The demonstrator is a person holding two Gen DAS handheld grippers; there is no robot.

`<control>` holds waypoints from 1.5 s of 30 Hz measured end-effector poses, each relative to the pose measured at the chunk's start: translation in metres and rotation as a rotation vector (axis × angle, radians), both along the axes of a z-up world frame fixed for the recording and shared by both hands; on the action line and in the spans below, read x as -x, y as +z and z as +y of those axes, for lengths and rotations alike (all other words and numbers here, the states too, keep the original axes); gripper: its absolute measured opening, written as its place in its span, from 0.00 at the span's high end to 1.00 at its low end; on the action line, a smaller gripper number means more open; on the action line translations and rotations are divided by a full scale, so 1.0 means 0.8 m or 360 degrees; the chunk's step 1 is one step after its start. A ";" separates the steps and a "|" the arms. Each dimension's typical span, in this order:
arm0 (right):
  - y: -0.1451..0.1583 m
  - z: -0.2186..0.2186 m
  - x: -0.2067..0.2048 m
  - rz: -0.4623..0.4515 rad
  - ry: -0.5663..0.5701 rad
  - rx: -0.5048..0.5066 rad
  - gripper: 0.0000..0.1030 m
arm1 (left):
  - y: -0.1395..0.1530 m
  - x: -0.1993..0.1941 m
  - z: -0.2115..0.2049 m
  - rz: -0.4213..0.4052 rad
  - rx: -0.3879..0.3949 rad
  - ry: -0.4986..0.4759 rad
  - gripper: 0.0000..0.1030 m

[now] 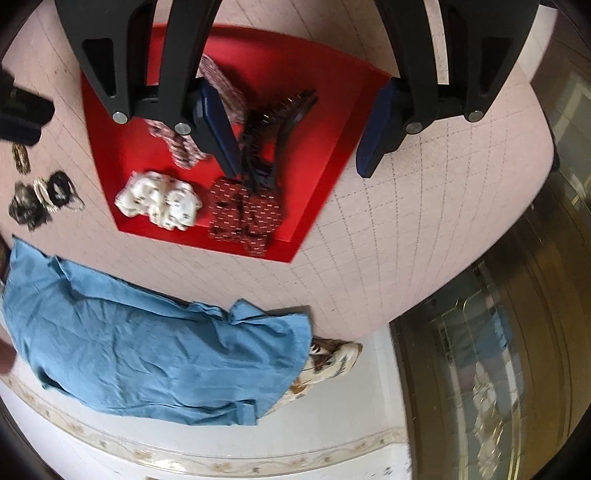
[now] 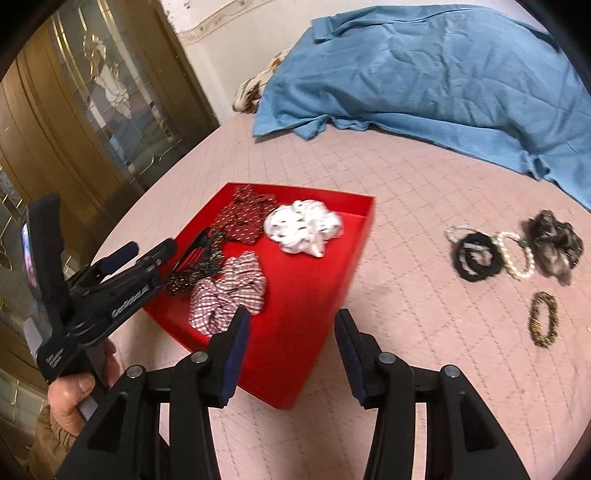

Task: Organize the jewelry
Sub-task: 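Open both tools to release the clip and scrunchie in the tray, then move both tools back toward the hair ties and bracelets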

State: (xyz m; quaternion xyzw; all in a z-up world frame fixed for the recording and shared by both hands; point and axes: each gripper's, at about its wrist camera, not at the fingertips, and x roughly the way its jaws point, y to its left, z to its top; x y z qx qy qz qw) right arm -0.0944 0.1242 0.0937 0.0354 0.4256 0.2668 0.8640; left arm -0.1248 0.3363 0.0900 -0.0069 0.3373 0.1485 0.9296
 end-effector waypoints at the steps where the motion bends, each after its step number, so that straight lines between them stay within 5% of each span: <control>1: 0.001 -0.008 0.001 -0.0007 -0.0017 -0.0006 0.50 | 0.003 0.004 -0.008 0.0002 -0.0026 -0.0018 0.36; 22: -0.002 -0.196 0.032 -0.0023 -0.0392 -0.0097 0.42 | 0.053 0.052 -0.170 0.0011 -0.0245 -0.0359 0.25; 37: -0.043 -0.317 0.020 0.0053 -0.0651 -0.0050 0.41 | 0.037 0.016 -0.228 0.0173 -0.0066 -0.0526 0.24; 45: -0.067 -0.338 -0.007 0.0085 -0.0654 -0.0064 0.41 | 0.005 -0.039 -0.274 0.0255 -0.0047 -0.0677 0.24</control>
